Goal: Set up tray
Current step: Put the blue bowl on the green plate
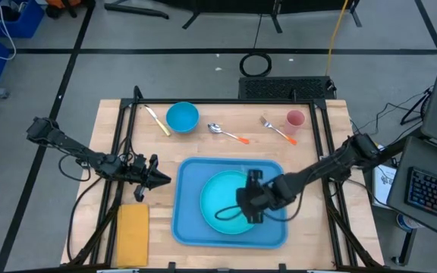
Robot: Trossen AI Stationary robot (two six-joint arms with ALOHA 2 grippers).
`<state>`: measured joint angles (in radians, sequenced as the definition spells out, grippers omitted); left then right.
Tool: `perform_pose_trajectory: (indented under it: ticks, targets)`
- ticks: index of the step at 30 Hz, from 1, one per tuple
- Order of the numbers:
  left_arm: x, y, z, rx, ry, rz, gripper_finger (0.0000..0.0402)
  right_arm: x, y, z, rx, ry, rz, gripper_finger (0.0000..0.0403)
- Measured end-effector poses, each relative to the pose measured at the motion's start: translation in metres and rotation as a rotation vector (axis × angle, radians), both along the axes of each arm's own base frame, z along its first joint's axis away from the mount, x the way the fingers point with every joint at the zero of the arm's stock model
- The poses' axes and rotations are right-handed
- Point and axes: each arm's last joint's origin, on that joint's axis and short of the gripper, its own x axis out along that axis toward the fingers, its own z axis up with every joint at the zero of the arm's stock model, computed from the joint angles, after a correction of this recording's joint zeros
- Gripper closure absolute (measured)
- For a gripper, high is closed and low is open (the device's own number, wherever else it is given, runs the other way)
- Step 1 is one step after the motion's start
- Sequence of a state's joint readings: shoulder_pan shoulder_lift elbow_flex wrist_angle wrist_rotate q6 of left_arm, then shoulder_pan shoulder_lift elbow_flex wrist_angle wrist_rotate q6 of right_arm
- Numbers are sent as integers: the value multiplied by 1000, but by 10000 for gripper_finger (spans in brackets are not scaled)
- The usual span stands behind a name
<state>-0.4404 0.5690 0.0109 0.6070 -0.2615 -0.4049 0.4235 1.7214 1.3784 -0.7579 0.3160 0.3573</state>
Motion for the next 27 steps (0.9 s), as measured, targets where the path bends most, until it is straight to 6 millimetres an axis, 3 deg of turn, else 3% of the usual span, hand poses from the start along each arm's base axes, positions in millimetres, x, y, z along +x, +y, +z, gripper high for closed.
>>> perform_pose_trajectory:
  ticks: [9,18,22,27]
  targets:
    - [0,0,-1,3,12,2,360,38,-60,4,-35,-150,162,258]
    - [0,0,-2,5,23,2,360,55,-110,12,-146,-254,217,258]
    - [0,1,-2,0,17,14,360,55,-118,12,-149,-249,193,260]
    - [1,8,10,4,-96,154,360,56,-101,14,-122,-289,214,267]
